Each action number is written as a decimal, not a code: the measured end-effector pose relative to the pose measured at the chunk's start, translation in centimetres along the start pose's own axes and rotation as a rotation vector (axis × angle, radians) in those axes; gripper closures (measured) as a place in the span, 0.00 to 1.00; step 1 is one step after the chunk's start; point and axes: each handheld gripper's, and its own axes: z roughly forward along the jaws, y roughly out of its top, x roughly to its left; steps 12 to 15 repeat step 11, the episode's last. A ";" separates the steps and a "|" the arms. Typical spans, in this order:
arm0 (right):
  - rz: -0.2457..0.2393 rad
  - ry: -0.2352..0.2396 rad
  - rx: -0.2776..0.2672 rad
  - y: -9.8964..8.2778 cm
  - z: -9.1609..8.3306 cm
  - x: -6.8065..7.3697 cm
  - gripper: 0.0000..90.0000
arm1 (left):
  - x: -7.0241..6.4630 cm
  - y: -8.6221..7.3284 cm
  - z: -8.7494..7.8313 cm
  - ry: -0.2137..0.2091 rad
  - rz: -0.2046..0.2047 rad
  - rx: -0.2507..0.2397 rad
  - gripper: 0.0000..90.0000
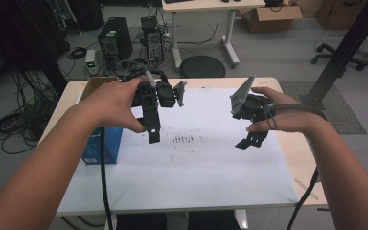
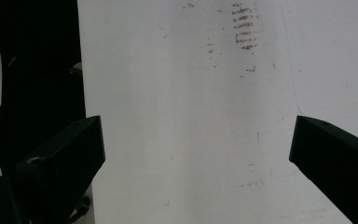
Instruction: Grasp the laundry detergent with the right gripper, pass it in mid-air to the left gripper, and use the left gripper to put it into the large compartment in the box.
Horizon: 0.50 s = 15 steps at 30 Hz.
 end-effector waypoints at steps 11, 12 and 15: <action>0.006 -0.013 -0.002 -0.2 -0.2 0.2 0.04 | -0.3 0.0 0.1 0.004 -0.002 -0.002 0.00; 0.006 -0.013 -0.002 -0.2 -0.2 0.2 0.04 | -0.3 0.0 0.1 0.004 -0.002 -0.002 0.00; 0.006 -0.013 -0.002 -0.2 -0.2 0.2 0.04 | -0.3 0.0 0.1 0.004 -0.002 -0.002 0.00</action>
